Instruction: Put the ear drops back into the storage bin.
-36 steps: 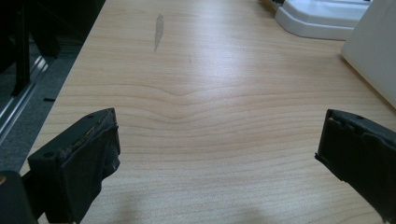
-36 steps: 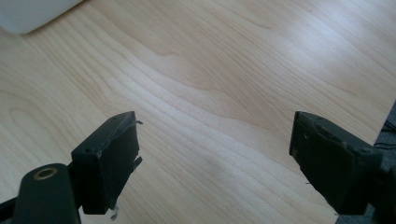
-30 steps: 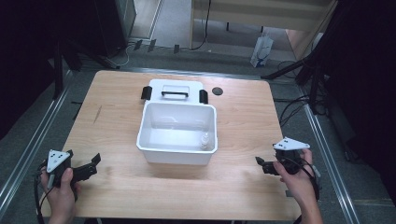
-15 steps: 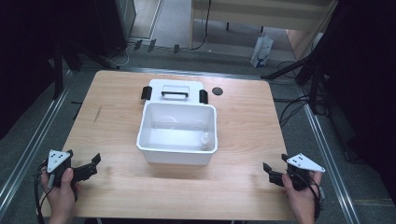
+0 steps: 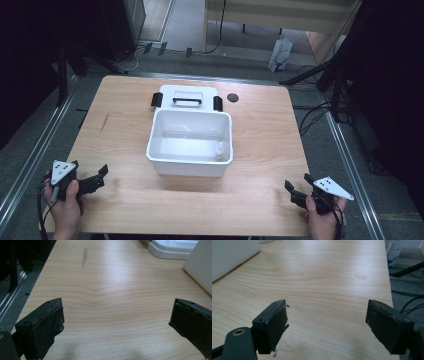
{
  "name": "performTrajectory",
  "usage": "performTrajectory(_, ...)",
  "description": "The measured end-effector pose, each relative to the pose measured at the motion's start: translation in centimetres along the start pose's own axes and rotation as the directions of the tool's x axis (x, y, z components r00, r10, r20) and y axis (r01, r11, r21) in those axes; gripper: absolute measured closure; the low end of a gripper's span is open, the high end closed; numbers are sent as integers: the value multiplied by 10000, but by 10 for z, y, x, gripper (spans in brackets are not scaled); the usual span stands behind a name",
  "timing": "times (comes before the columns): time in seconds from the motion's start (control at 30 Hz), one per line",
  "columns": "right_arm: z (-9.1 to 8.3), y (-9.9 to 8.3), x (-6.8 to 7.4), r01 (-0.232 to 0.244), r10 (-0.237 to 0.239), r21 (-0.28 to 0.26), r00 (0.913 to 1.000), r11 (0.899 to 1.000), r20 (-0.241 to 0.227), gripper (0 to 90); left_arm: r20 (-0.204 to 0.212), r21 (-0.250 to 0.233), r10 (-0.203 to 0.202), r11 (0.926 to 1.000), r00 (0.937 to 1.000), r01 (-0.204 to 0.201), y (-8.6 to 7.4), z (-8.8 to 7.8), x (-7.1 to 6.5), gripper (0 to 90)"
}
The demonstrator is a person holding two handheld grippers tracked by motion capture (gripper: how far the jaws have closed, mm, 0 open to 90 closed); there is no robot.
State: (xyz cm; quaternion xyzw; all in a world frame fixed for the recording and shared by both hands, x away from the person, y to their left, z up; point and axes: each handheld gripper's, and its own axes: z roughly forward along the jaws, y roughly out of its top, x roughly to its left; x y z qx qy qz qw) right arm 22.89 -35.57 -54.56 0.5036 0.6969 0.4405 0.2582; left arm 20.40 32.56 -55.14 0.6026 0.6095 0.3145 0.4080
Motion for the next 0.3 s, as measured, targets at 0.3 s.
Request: performTrajectory(0.3, 1, 0, 2, 108, -109, 103, 9999, 9999, 119, 151, -44, 34, 134, 9999, 9999, -134, 0, 0, -1, 0)
